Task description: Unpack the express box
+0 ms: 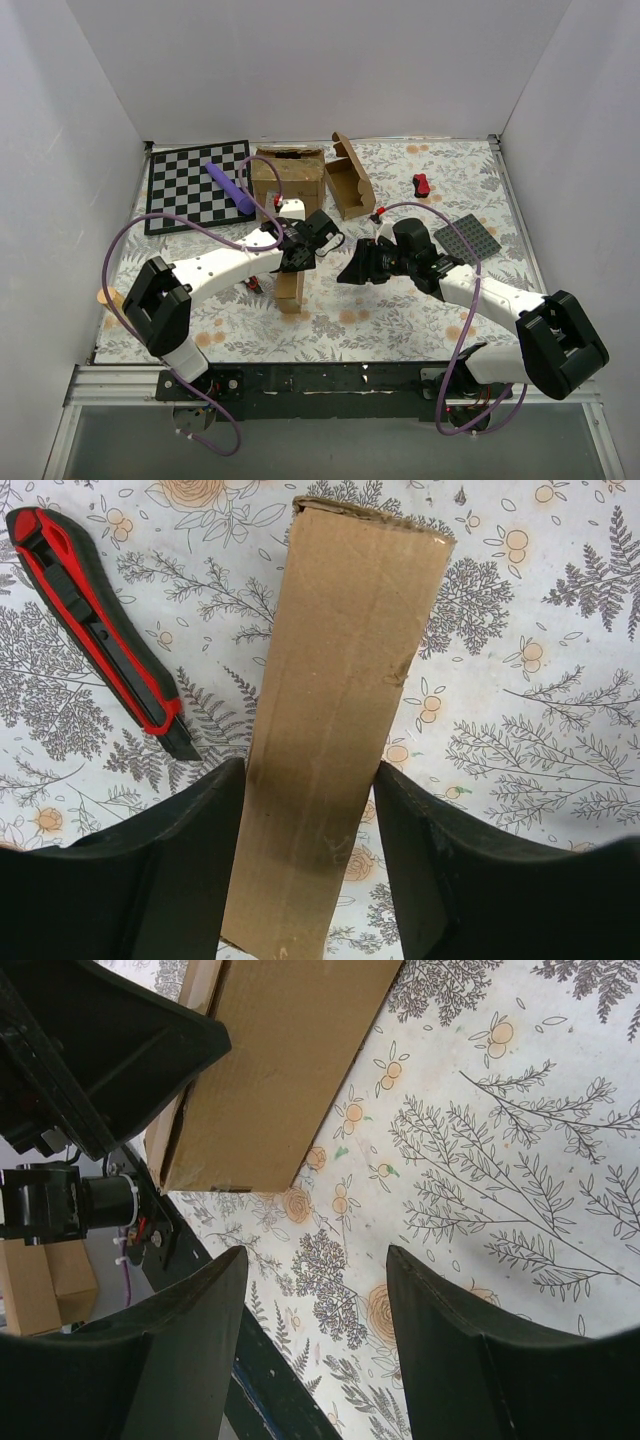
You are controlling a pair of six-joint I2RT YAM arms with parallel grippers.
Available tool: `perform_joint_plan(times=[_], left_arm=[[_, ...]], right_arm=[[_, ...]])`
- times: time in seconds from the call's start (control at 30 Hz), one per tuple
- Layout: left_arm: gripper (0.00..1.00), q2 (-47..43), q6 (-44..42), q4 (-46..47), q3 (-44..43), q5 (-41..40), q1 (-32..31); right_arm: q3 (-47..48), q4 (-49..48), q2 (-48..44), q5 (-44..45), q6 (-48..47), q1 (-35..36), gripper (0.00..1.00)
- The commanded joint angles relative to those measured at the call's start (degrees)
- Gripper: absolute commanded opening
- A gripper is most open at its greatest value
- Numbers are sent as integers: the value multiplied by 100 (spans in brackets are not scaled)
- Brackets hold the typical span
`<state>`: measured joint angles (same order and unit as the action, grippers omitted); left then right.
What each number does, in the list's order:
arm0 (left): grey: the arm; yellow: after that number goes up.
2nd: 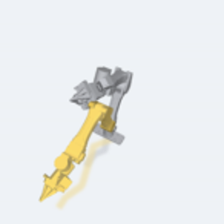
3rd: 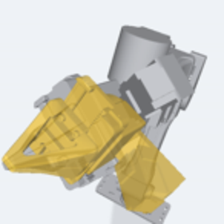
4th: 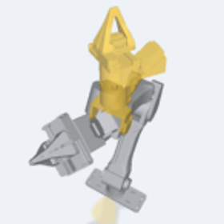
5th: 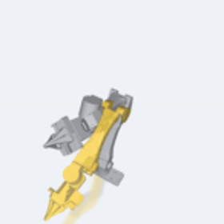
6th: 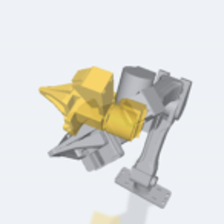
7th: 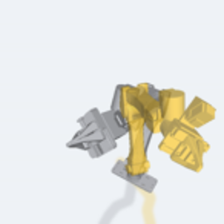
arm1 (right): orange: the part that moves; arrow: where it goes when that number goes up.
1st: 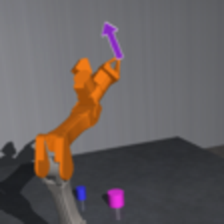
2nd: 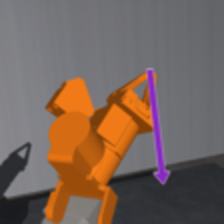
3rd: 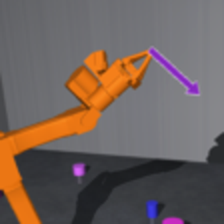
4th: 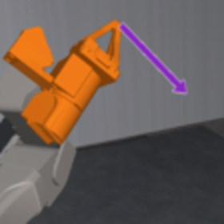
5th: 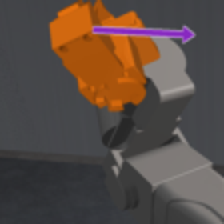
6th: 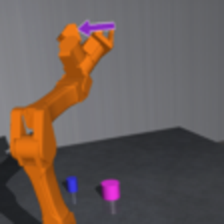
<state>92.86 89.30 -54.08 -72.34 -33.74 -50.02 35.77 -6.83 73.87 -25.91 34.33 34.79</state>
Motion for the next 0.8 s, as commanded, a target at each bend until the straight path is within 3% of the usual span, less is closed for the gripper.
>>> perform_joint_plan(times=[0.0, 0.1, 0.27, 0.57, 0.77], left_arm=[[50, -373, 53, -41, -26, -265, -8], [46, -488, 44, 143, 62, -134, -8], [54, -515, -44, 83, -79, -89, -17], [54, -436, -228, -58, -176, -160, -17], [38, -418, -325, -23, -184, -195, -34]], right_arm=[[-70, -371, 14, -107, 39, 20, 65], [-114, -564, 23, -177, 144, 28, 65], [-88, -714, 119, -248, 259, 28, 65], [-131, -828, 181, -283, 338, 20, 65], [-131, -1074, 234, -336, 548, 37, 65]])
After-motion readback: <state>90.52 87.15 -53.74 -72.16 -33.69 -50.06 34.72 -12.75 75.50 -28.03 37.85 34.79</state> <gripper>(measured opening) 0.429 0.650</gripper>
